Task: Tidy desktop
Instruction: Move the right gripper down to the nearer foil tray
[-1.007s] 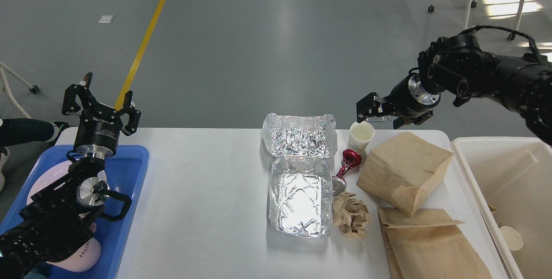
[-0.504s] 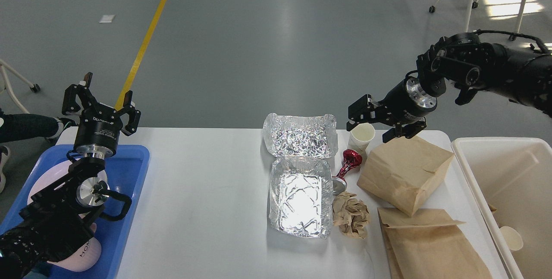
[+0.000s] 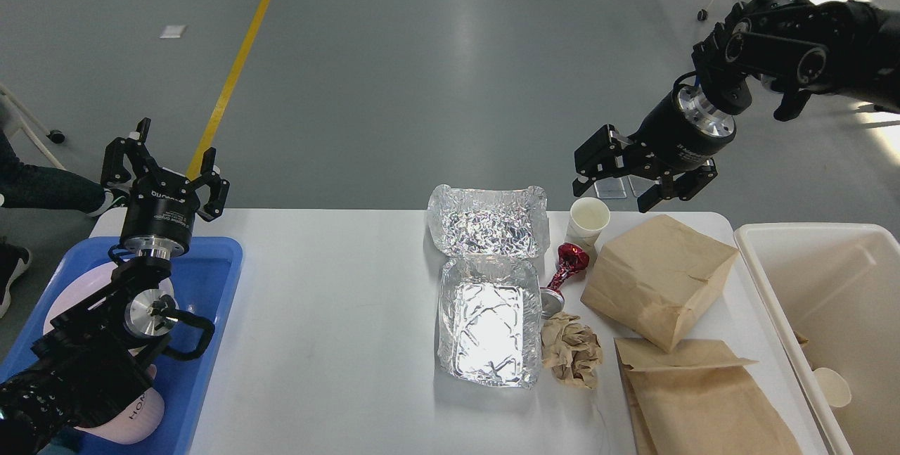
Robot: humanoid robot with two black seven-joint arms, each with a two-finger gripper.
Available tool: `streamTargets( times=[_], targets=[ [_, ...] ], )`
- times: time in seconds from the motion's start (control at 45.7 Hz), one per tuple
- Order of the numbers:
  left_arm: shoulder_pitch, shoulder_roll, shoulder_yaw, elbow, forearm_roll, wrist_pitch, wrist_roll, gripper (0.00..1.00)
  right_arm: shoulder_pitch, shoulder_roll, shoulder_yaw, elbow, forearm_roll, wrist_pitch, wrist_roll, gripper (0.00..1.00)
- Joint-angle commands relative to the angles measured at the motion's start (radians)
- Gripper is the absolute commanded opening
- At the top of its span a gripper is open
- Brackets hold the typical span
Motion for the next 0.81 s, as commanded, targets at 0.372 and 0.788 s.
streamTargets(
  times=[0.372, 0.788],
  targets=[
    [0.0, 0.0, 0.0, 0.0, 0.0, 0.0, 0.0, 0.97, -0.381, 0.141, 0.022, -0.095, 0.01, -0.412, -0.003, 1.0],
    [0.0, 0.0, 0.0, 0.0, 0.0, 0.0, 0.0, 0.97, -0.535, 0.179, 0.083, -0.153, 0.01, -0.547, -0.001, 0.86]
  ],
)
